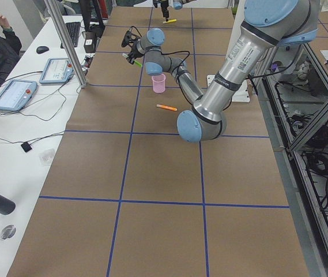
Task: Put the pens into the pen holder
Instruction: 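Lift the green marker upright with the left gripper toward the cup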
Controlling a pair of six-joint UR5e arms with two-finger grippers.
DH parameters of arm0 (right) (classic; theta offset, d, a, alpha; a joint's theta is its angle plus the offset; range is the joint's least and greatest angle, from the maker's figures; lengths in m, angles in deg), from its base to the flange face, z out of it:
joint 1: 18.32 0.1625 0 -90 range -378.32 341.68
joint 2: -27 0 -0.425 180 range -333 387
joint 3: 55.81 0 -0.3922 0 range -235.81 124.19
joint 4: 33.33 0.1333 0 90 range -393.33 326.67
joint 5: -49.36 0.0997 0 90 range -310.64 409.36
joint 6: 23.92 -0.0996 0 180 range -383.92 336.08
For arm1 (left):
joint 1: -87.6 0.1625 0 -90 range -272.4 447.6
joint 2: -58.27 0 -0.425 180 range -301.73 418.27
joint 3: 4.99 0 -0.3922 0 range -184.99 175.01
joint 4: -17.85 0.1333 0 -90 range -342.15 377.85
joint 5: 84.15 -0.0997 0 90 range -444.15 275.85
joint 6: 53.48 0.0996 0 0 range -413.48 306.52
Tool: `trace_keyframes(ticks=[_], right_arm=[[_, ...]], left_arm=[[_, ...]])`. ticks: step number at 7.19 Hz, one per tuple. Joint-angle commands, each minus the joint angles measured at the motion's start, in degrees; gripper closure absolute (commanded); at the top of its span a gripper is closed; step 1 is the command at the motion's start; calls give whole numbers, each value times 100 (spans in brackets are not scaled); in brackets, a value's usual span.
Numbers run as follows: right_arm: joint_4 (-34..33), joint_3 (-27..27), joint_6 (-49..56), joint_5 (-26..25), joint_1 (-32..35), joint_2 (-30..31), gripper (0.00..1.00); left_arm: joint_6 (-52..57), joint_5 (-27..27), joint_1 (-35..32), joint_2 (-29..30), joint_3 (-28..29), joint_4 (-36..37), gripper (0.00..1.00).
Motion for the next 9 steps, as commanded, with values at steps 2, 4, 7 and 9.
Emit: trace_keyframes(ticks=[2, 4, 7, 9], right_arm=[[22, -189, 24, -73, -66, -20, 28], [13, -189, 33, -73, -66, -20, 43], [13, -198, 42, -82, -110, -99, 75], [30, -189, 59, -82, -110, -99, 100]], left_arm=[[15, -1, 11, -18, 1, 0, 100], [32, 0, 11, -18, 1, 0, 100], [41, 8, 11, -53, 1, 0, 100], [41, 8, 11, -62, -8, 0, 100]])
